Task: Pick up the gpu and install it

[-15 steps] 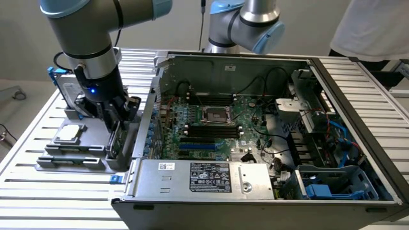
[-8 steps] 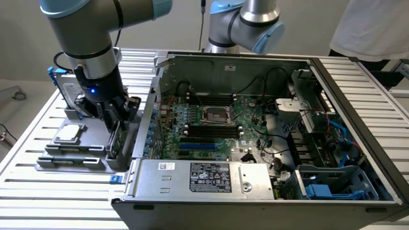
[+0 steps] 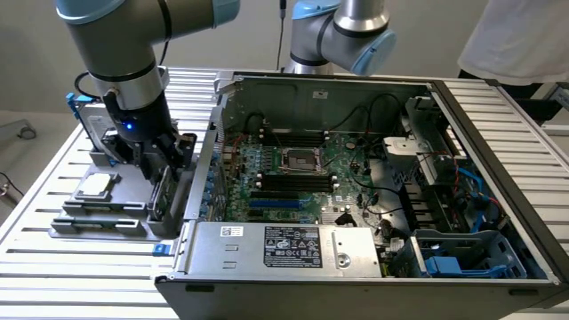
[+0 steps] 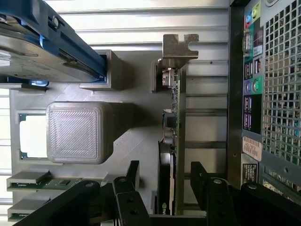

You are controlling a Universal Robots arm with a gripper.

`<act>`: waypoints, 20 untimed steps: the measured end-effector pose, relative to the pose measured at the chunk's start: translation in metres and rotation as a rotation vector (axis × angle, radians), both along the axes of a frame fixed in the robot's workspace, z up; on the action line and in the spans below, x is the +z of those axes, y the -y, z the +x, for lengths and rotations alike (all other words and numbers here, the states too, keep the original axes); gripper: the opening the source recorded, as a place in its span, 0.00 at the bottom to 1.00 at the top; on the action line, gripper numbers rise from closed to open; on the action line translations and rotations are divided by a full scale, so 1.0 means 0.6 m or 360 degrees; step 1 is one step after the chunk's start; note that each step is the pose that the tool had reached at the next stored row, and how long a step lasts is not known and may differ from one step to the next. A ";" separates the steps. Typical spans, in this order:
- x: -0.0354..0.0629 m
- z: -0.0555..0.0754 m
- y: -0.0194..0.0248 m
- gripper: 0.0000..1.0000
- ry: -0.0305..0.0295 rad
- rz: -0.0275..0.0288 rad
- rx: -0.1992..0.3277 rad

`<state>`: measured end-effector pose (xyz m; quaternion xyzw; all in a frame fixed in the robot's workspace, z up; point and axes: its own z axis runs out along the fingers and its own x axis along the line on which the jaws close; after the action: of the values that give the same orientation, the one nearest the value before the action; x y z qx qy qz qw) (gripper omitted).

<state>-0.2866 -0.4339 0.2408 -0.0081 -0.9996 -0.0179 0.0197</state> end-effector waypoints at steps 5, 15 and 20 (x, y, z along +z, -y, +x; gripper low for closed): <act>0.000 0.000 0.0000 0.56 0.00004 -0.00093 0.0000; 0.000 0.001 0.0000 0.47 0.00028 -0.00121 0.0000; 0.001 0.001 -0.0001 0.38 0.00040 -0.00120 0.0000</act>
<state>-0.2858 -0.4338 0.2411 -0.0081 -0.9997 -0.0142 0.0184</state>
